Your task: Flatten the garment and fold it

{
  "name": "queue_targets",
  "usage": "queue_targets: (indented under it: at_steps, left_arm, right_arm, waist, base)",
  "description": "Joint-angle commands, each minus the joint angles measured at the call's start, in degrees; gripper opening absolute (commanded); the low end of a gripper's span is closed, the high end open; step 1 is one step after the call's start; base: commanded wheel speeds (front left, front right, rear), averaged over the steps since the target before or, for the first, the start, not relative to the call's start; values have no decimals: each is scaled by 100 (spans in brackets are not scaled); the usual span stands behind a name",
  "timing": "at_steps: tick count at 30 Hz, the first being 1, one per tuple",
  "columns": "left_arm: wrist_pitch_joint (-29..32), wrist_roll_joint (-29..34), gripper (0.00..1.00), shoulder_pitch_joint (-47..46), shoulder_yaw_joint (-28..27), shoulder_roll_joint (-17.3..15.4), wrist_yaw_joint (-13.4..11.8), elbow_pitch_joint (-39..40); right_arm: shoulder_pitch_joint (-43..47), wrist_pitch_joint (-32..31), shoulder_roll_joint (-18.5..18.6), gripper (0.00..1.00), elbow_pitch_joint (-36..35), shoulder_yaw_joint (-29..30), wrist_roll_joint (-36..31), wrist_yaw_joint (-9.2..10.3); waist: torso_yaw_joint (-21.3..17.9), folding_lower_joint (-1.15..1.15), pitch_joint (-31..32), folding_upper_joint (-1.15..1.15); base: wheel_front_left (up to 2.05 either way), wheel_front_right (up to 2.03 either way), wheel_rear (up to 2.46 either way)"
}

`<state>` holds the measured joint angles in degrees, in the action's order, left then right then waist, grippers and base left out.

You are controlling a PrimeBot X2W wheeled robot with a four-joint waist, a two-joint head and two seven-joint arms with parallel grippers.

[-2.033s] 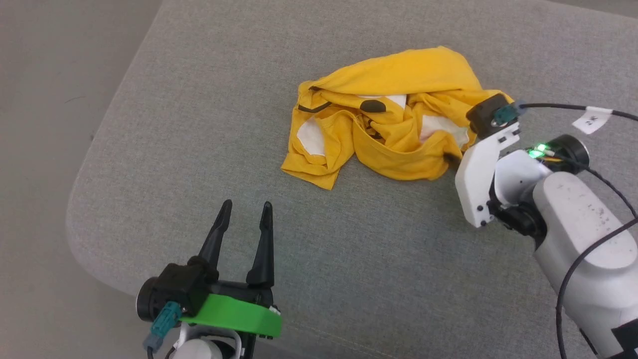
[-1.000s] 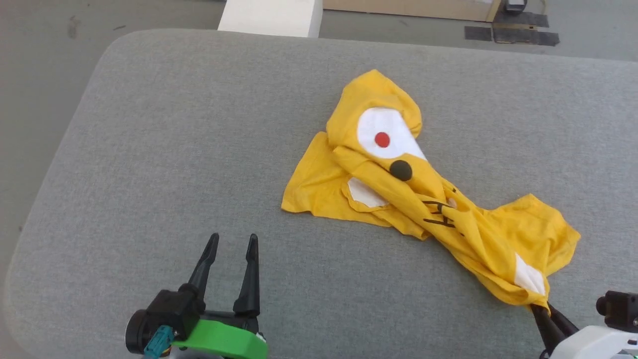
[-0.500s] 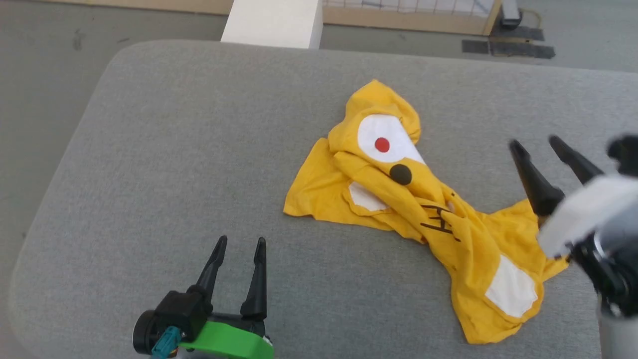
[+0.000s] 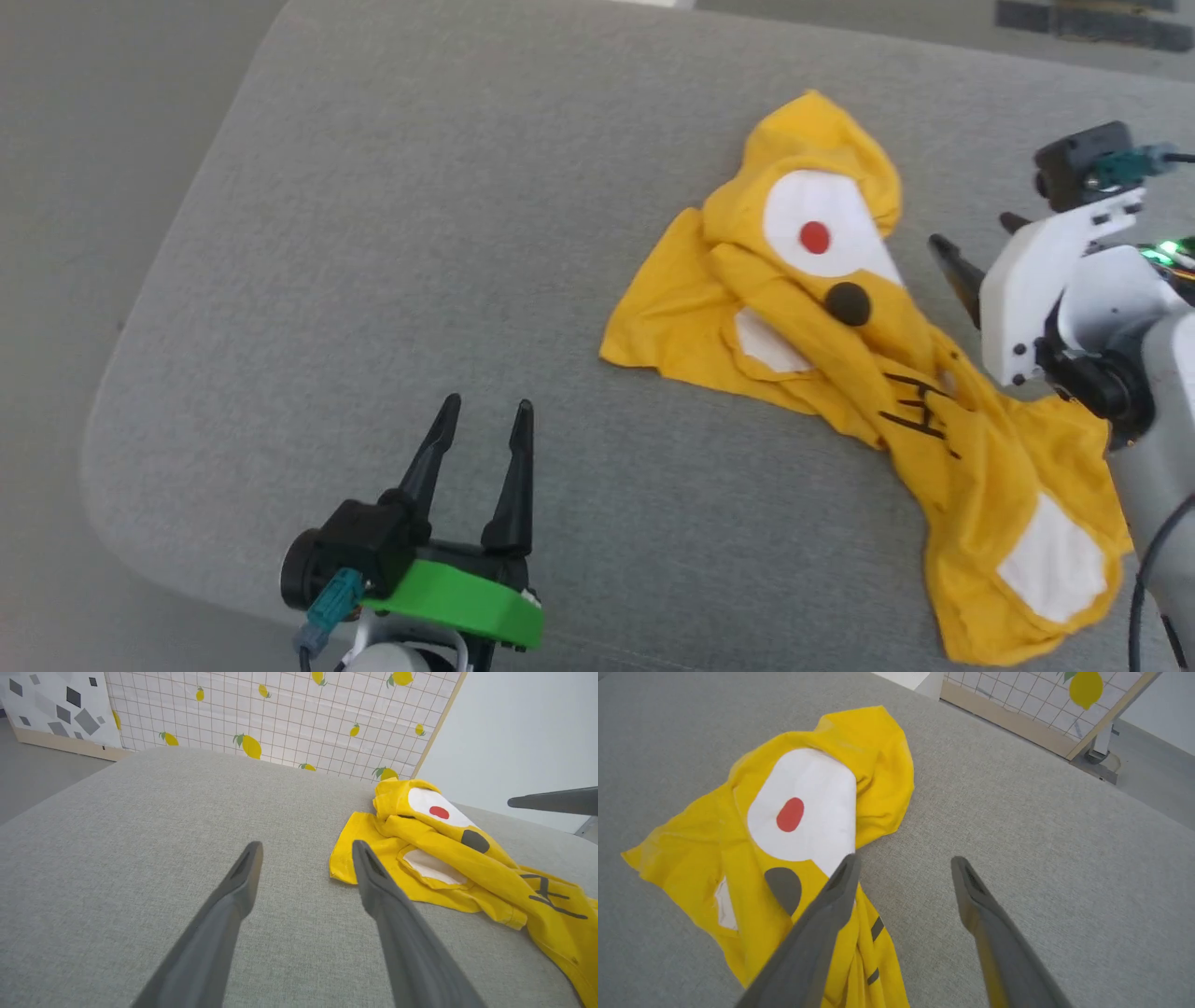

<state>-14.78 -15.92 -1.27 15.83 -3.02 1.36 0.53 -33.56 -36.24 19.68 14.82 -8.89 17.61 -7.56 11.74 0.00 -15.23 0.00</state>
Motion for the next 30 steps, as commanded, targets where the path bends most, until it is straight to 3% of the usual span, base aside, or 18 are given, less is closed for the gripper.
queue_targets:
  at_steps: [1, 10, 11, 12, 13, 14, 18, 22, 26, 30]
  left_arm:
    - [-22, -43, 100, -102, 35, 14, -40, -7]
    - [-22, -140, 100, -242, 136, 14, -106, 12]
    - [-22, -143, 100, -252, 135, 14, -109, 13]
    - [-22, -144, 100, -258, 134, 14, -112, 15]
    - [-22, -146, 100, -267, 131, 14, -117, 15]
    - [-22, -147, 100, -274, 126, 14, -123, 11]
    - [-22, -151, 100, -282, 107, 14, -138, -10]
    - [-22, -155, 100, -276, 98, 14, -130, -32]
    - [-22, -157, 100, -255, 109, 14, -115, -44]
    - [-22, -188, 100, -213, 158, 14, -102, -68]
  right_arm:
    - [-107, 7, 23, 100, 150, -77, -1, 8]
    - [-283, -544, 447, 100, 920, -1115, 199, 8]
    - [-279, -541, 473, 79, 961, -1196, 256, 8]
    - [-279, -522, 495, 40, 987, -1250, 290, 8]
    - [-278, -492, 526, 9, 1007, -1338, 321, 8]
    - [-280, -449, 552, 0, 1017, -1413, 358, 8]
    - [-394, -72, 594, 0, 1010, -1356, 461, 8]
    - [-712, 420, 711, 0, 935, -852, 470, 8]
    - [-880, 564, 1043, 0, 890, -323, 285, 8]
    - [-776, 674, 1523, 0, 877, 320, -313, 8]
  waist:
    - [320, 0, -288, 0]
    - [549, 0, -558, 0]
    - [551, 0, -575, 0]
    - [550, 0, -586, 0]
    - [543, 0, -597, 0]
    - [530, 0, -604, 0]
    - [441, 0, -577, 0]
    - [372, 0, -499, 0]
    - [380, 0, -447, 0]
    - [496, 0, -445, 0]
  base:
    - [0, 0, 0]
    - [0, 0, 0]
    - [0, 0, 0]
    - [0, 0, 0]
    - [0, 0, 0]
    - [0, 0, 0]
    - [0, 0, 0]
    - [0, 0, 0]
    - [0, 0, 0]
    - [0, 0, 0]
